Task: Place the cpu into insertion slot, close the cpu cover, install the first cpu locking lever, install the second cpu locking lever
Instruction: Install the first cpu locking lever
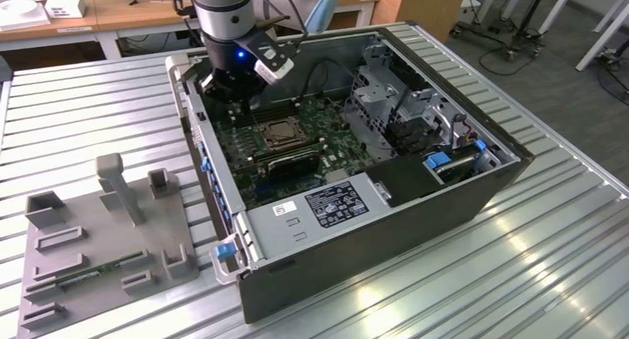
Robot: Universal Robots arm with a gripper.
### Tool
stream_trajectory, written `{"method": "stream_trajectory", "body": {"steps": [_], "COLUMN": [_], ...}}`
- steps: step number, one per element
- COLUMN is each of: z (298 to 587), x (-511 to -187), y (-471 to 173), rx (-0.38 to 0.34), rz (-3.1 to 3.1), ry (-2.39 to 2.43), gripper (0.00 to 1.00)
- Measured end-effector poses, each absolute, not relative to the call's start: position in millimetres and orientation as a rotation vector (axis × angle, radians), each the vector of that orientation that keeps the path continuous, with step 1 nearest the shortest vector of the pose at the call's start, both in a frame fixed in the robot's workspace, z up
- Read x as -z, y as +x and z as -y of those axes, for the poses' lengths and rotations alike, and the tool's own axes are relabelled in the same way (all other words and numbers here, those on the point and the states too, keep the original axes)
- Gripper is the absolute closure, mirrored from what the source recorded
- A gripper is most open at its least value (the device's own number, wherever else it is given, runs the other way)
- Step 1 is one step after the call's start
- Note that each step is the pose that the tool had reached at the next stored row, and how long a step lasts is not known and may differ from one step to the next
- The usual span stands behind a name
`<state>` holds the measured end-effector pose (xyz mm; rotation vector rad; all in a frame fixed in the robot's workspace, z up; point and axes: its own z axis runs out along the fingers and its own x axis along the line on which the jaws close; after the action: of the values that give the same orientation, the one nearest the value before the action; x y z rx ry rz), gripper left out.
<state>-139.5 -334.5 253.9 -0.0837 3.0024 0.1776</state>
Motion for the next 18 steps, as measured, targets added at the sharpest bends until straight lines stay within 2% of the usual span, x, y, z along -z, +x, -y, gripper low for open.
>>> {"method": "stream_trajectory", "body": {"steps": [7,18], "z": [334.5,334.7], "x": [-253.9,-253.7], "y": [-139.5,-135.2], "rx": [-0.286,-0.301], "rz": [-2.99,-2.988], "ry": [-0.077,-0.076], "gripper": [0.89,0.89]}}
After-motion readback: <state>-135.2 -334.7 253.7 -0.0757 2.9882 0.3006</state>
